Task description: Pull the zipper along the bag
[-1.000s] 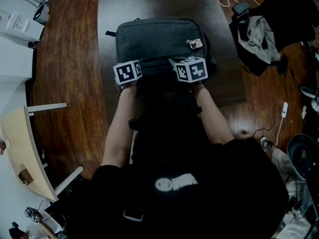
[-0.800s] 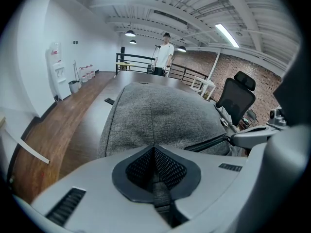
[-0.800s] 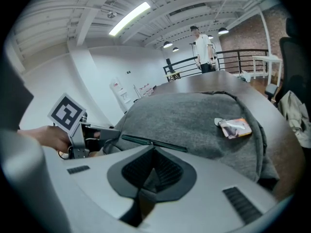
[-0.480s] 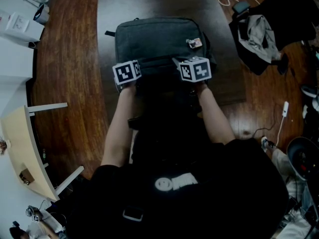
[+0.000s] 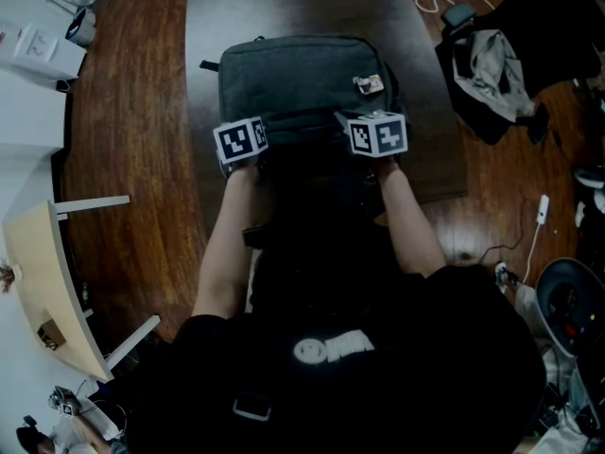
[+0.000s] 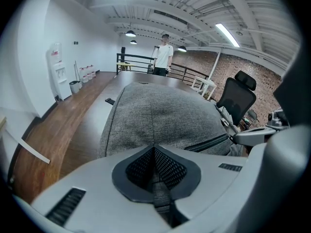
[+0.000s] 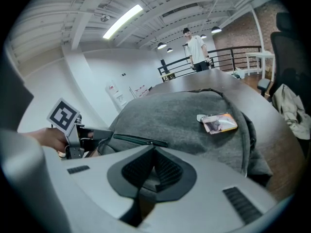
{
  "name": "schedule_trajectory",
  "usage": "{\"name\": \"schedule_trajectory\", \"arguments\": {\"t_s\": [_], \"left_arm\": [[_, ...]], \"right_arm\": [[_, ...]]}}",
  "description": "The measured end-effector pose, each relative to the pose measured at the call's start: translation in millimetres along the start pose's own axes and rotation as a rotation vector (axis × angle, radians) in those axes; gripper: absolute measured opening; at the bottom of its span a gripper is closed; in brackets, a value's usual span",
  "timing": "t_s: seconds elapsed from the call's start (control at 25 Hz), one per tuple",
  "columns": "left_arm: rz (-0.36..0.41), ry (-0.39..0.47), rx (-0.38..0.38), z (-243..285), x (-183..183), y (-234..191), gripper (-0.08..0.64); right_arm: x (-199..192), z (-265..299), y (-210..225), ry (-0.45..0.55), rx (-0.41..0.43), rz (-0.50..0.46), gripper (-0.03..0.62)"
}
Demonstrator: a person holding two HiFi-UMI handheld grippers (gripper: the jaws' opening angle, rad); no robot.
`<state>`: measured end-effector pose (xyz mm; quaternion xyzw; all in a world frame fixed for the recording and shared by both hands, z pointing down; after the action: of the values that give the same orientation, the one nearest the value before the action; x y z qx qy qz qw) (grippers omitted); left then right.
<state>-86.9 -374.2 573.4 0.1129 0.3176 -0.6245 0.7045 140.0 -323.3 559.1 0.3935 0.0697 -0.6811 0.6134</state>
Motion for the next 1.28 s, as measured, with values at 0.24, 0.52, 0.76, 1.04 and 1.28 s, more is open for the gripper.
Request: {"name": "schedule_trajectory", "arguments": {"t_s": [0.24,0.52,0.76,1.04,1.28], "left_arm": [[-0.001,-0.001,0.002,1.3,1.1,1.3,0.002],[-0.006,0.001,-0.01,0.8,0.7,-1.4,0.002],[-0.002,0.01,-0.014,-0.9,1.8,-3.0,0.002],[0.059,0.032,-0.002,-7.8,0.6,-2.5,0.0],[0.084,0.037,-0.022,-22.1,-13.7,3.4,0.0]], "right_arm": [[-1.4,-2.4,15.5,0.001,-0.023,0.026,0.025],[-5.0,-1.2,28.7,-0.003,-0.051,0.056,0.031],[-6.4,-7.4,23.0,0.011,-0.076,0.059,0.032],[-39.7,-30.7,27.6,-0.037,-0.216,0.069,0.008],[-69.7,-32.9,4.6,-0.091,-0.235,0.06,0.008]]}}
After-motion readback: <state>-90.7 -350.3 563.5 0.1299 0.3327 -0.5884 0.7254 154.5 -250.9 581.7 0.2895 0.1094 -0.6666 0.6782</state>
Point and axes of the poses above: the fingertips, and each gripper's own axes: z forward along the fingers, y to its right, x out of its top, the point moved 4 cm from there along -z, backward along the fingers, and after that the axes turned 1 degree about -z, right-handed, at the moved point
